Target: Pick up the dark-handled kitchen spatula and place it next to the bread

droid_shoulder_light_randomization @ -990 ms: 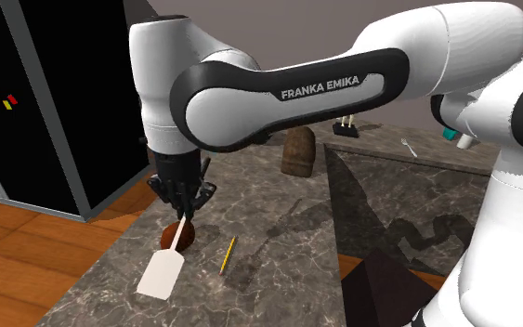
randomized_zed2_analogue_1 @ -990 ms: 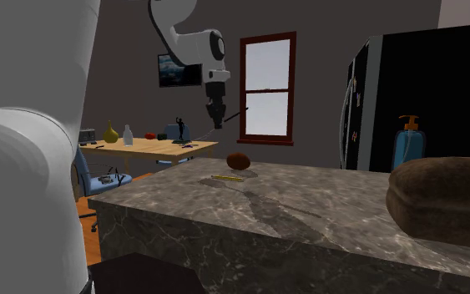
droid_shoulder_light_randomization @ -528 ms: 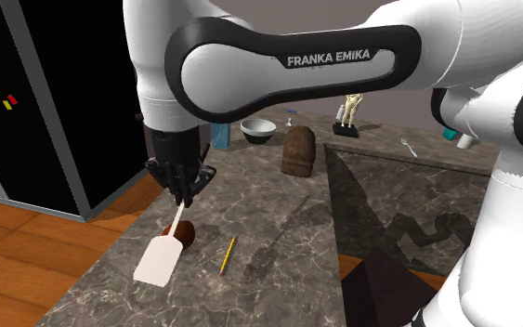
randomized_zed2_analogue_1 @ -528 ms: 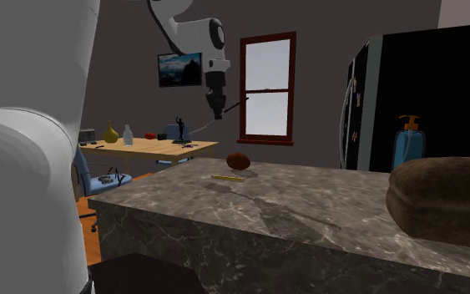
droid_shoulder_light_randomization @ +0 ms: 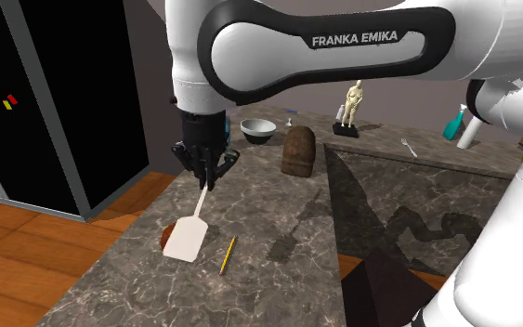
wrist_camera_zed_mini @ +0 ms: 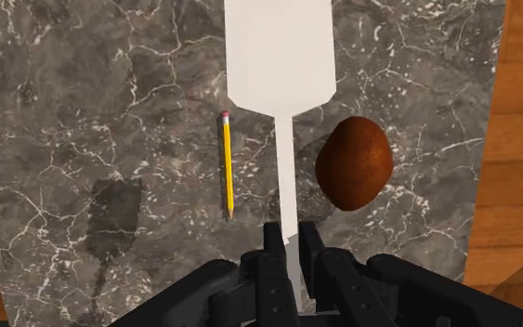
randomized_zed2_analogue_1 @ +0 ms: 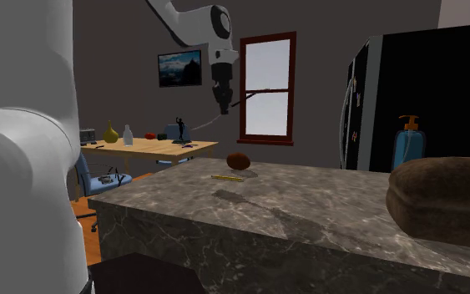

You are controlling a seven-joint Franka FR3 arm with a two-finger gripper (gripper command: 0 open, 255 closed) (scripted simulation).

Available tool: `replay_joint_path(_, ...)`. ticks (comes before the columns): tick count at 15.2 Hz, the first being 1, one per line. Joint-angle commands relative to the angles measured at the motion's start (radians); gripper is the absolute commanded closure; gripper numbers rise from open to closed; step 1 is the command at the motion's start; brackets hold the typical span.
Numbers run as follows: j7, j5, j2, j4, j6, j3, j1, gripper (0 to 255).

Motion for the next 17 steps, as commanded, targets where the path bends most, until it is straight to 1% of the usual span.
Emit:
replay_joint_path(1, -0.068, 0.049, -0.069, -0.069, 0.025, -0.020, -0.043, 255)
replay_joint_path(4, -0.171, 0.108, -0.159, -0.153, 0.046, -0.067, -0.087, 255)
replay_joint_path(8, -0.299, 0.162, -0.255, -0.245, 0.064, -0.139, -0.128, 255)
replay_joint_path(12, -0.417, 0.191, -0.325, -0.317, 0.075, -0.215, -0.159, 255)
replay_joint_path(17, -0.554, 0.200, -0.382, -0.381, 0.086, -0.306, -0.198, 255)
